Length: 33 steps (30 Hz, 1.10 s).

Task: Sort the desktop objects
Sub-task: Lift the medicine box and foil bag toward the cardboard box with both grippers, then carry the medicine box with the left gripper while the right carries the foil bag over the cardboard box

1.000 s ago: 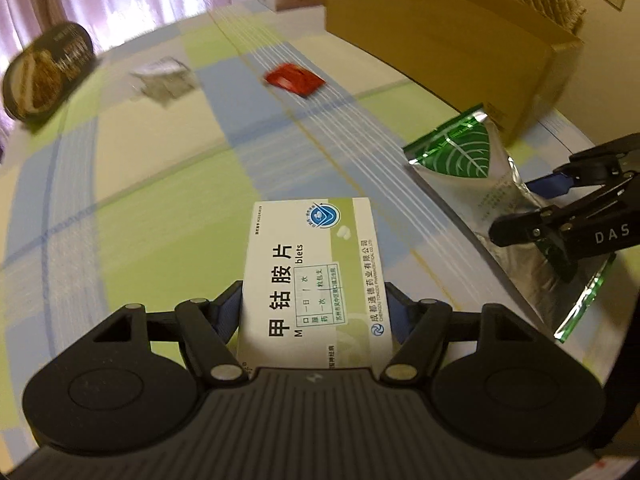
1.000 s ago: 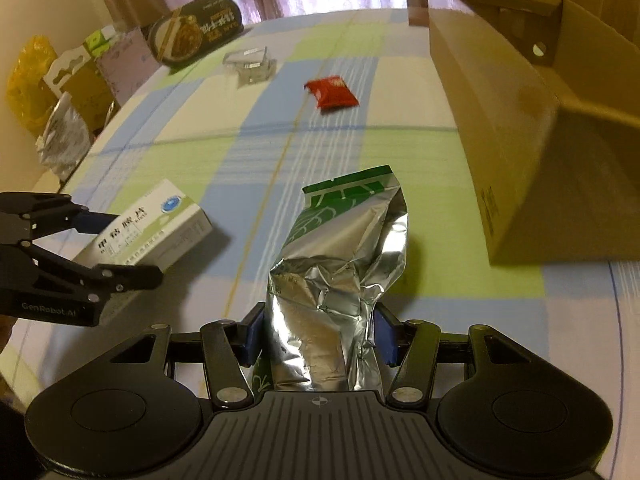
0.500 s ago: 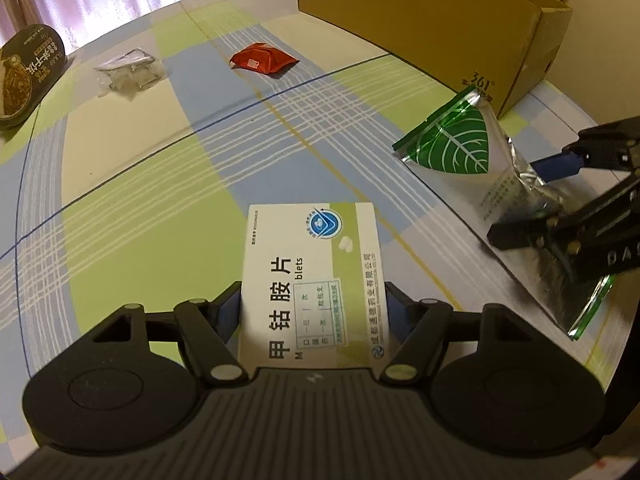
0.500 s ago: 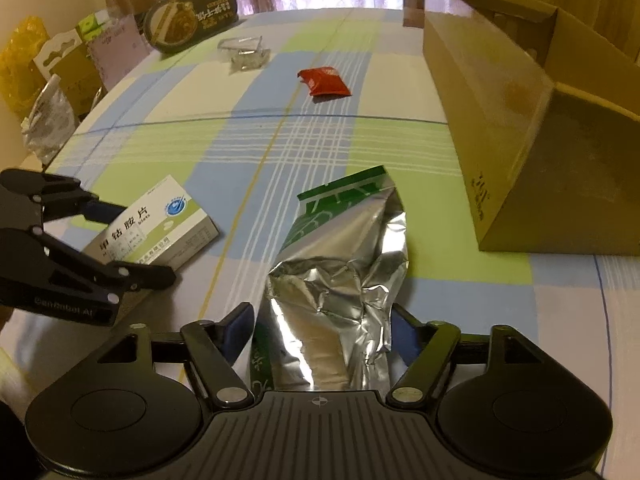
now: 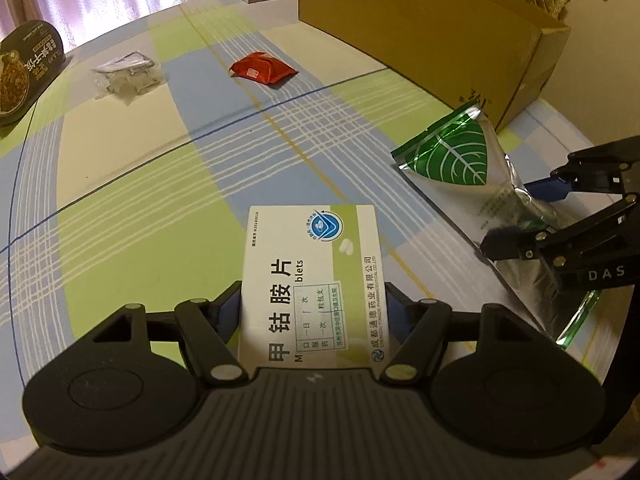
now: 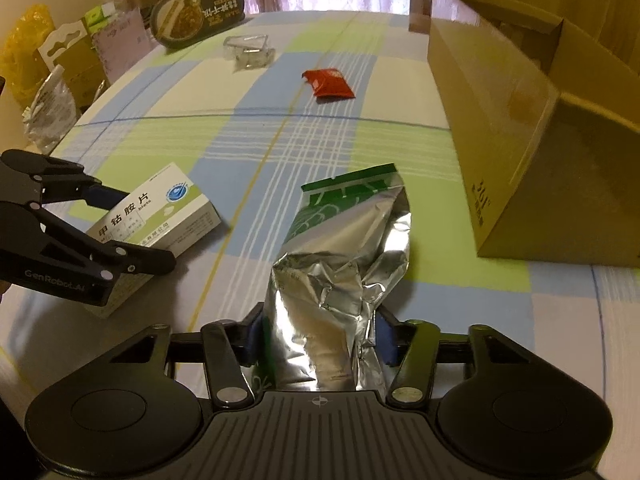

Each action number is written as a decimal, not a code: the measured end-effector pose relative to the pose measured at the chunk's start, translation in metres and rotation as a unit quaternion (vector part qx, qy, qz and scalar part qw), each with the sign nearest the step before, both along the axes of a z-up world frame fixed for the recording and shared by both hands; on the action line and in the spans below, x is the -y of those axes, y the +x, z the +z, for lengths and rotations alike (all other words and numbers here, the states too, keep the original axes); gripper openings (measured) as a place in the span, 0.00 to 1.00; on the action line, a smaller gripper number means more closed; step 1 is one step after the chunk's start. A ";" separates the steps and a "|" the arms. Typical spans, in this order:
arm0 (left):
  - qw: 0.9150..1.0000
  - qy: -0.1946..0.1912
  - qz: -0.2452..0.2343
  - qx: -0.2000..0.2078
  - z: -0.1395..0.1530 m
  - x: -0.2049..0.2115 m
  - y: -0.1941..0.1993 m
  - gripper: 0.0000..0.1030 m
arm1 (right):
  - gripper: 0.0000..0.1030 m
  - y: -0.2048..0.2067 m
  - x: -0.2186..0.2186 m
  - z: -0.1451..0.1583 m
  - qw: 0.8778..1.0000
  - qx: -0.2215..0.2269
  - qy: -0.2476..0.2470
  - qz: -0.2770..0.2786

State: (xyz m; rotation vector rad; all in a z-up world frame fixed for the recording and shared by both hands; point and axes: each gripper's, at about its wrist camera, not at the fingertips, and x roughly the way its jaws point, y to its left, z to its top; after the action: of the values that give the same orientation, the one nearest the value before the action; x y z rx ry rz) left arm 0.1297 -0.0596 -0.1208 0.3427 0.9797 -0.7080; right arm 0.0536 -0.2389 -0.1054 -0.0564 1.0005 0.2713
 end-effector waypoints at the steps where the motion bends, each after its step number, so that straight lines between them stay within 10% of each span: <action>1: 1.000 -0.002 0.001 0.000 0.001 -0.001 0.000 0.65 | 0.48 0.000 0.001 0.001 1.000 0.001 0.001 -0.001; 33: 0.997 -0.041 0.061 0.031 0.063 0.009 -0.043 0.65 | 0.48 -0.026 0.018 0.070 0.996 0.075 0.037 -0.007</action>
State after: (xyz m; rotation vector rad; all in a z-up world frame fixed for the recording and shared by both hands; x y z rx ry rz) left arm 0.0869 -0.0684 -0.0580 0.2298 0.9019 -0.6202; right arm 0.0277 -0.2567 -0.0357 -0.0029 0.8404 0.2870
